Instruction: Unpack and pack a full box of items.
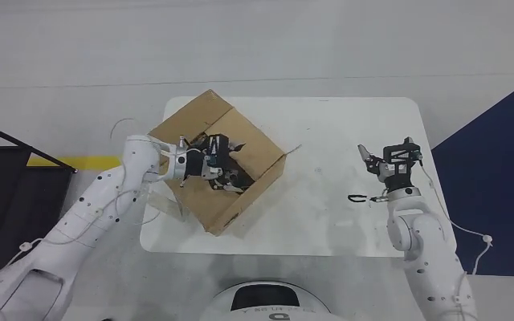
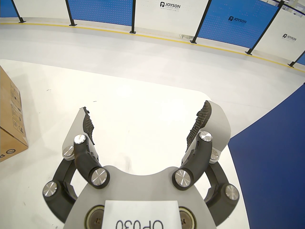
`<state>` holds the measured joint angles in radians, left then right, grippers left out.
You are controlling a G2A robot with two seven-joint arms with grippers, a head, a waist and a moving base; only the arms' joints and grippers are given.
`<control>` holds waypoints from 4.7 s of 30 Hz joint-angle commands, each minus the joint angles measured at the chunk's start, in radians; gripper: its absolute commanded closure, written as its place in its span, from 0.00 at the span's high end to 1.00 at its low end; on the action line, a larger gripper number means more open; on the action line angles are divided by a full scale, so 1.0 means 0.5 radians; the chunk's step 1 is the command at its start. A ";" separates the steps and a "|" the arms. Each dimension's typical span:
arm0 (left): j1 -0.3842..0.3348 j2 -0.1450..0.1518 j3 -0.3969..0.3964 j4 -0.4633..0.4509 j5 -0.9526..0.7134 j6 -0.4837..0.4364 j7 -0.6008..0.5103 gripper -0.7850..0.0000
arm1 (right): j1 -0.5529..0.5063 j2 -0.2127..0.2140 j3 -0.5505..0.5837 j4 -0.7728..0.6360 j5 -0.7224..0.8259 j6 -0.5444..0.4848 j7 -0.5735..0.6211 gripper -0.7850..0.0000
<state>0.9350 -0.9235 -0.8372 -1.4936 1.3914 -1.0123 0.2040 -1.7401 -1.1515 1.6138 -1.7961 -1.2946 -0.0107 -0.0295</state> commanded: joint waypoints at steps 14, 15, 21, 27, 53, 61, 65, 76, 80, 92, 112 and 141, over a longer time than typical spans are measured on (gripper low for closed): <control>-0.088 -0.097 0.075 0.143 -0.406 0.242 -0.351 1.00 | -0.067 0.032 0.236 0.051 0.277 -0.850 -0.325 1.00; -0.093 -0.091 0.032 0.147 -0.445 0.256 -0.346 1.00 | -0.021 0.034 0.195 0.036 0.213 -0.860 -0.271 1.00; 0.009 0.002 -0.369 0.036 -0.420 0.335 -0.191 1.00 | 0.218 0.034 -0.083 -0.040 -0.110 -0.935 -0.028 1.00; 0.281 0.112 -0.856 -0.010 -0.317 0.376 0.006 1.00 | 0.410 0.022 -0.357 -0.034 -0.382 -0.953 0.130 1.00; 0.679 0.205 -1.371 0.337 -0.208 0.255 0.256 1.00 | 0.677 -0.037 -1.014 -0.077 -0.977 -0.839 0.357 1.00; 0.679 0.205 -1.371 0.337 -0.208 0.255 0.256 1.00 | 0.769 -0.092 -1.281 -0.074 -1.184 -0.605 0.542 1.00; 0.679 0.205 -1.371 0.337 -0.208 0.255 0.256 1.00 | 0.835 -0.134 -1.441 -0.026 -1.288 -0.510 0.722 1.00; 0.679 0.205 -1.371 0.337 -0.208 0.255 0.256 1.00 | 1.032 -0.267 -1.790 0.110 -1.505 -0.304 1.151 1.00; 0.679 0.205 -1.371 0.337 -0.208 0.255 0.256 1.00 | 1.116 -0.325 -1.904 0.213 -1.620 -0.238 1.290 1.00; 0.679 0.205 -1.371 0.337 -0.208 0.255 0.256 1.00 | 1.211 -0.428 -1.939 0.255 -1.955 0.036 1.576 1.00; 0.679 0.205 -1.371 0.337 -0.208 0.255 0.256 1.00 | 1.404 -0.485 -1.432 0.540 -1.568 0.050 1.513 1.00; 0.679 0.205 -1.371 0.337 -0.208 0.255 0.256 1.00 | 1.047 -0.441 -0.912 0.116 -0.279 -0.750 0.916 1.00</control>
<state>1.2743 -0.8211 -1.5228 -1.3250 1.2873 -0.8850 0.3320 -1.2090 -1.3757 1.1193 -1.7327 -1.6416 -0.2609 0.4527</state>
